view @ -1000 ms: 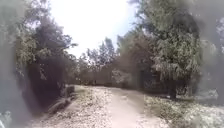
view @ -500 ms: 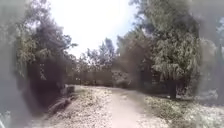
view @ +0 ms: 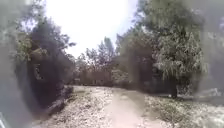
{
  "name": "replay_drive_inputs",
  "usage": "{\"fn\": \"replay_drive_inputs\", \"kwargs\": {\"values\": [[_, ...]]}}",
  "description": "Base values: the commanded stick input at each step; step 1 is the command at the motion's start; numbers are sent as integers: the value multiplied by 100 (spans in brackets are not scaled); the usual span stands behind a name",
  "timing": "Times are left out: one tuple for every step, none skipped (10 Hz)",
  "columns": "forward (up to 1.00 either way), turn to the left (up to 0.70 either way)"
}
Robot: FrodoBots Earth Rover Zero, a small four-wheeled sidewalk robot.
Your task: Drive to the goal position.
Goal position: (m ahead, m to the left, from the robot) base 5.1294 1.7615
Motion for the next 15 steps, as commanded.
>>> {"fn": "replay_drive_inputs", "kwargs": {"values": [[70, 0], [70, 0], [70, 0], [70, 0], [70, 0], [70, 0], [70, 0], [70, 0], [70, 0], [70, 23], [70, 35], [70, 35], [70, 19], [70, 0], [70, 0]]}}
